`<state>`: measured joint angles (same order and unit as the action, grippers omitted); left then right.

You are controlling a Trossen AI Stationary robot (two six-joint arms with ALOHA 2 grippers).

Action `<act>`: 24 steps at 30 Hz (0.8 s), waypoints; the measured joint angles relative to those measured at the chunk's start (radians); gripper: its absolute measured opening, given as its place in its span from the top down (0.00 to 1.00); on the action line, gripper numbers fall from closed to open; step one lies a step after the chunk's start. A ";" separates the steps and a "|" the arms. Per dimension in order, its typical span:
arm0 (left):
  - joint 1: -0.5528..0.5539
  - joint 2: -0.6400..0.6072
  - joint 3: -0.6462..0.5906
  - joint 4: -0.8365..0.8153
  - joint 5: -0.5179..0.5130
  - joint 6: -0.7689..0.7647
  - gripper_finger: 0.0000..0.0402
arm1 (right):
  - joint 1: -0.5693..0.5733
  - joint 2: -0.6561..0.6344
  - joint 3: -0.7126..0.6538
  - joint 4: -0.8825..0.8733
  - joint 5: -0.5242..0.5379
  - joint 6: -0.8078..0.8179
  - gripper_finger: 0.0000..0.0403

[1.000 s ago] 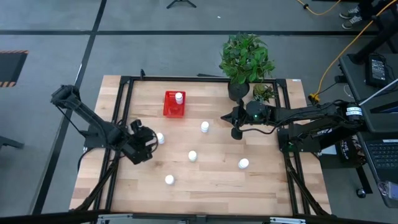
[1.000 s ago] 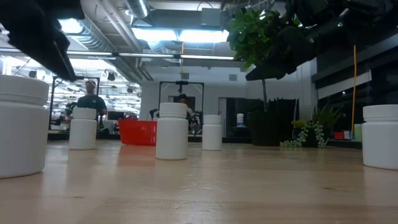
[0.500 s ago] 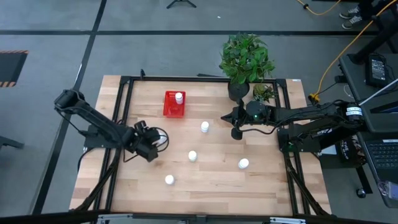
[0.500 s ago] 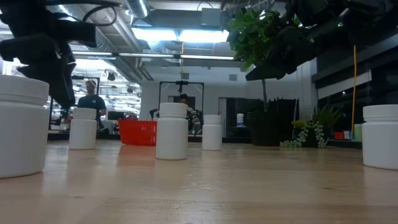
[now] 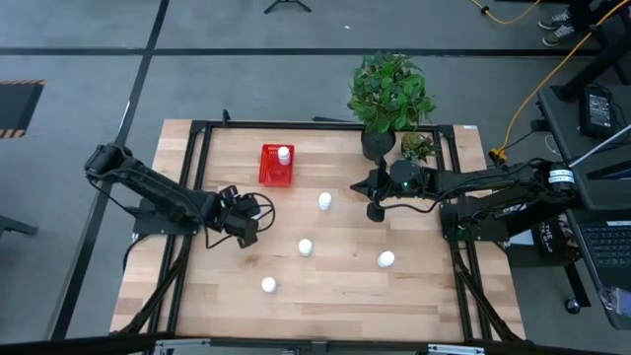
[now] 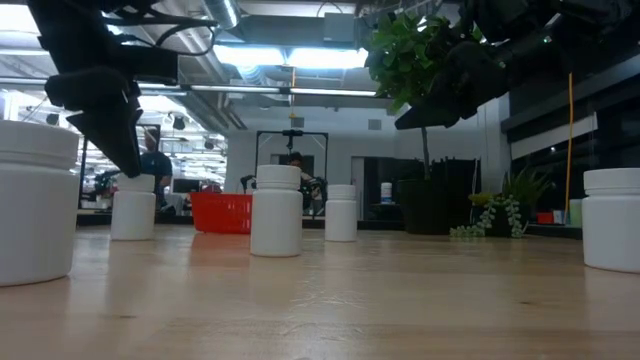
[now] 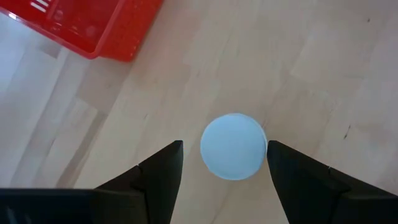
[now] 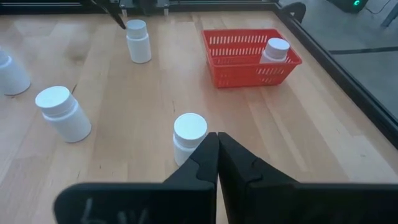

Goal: Pick and place pill bottles into a basket
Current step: Put the white pill bottle into the red bin

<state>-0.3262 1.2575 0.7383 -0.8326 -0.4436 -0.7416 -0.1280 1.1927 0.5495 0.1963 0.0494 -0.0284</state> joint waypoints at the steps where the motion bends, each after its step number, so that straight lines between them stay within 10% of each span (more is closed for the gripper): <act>1: 0.001 0.000 0.000 0.000 0.002 0.006 0.44 | 0.000 0.000 0.000 0.000 -0.001 0.000 0.97; 24: 0.001 0.003 -0.003 0.032 0.017 0.042 0.44 | 0.000 0.000 0.000 0.000 -0.002 0.002 0.97</act>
<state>-0.3248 1.2606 0.7353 -0.8006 -0.4266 -0.6994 -0.1276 1.1927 0.5495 0.1963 0.0475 -0.0265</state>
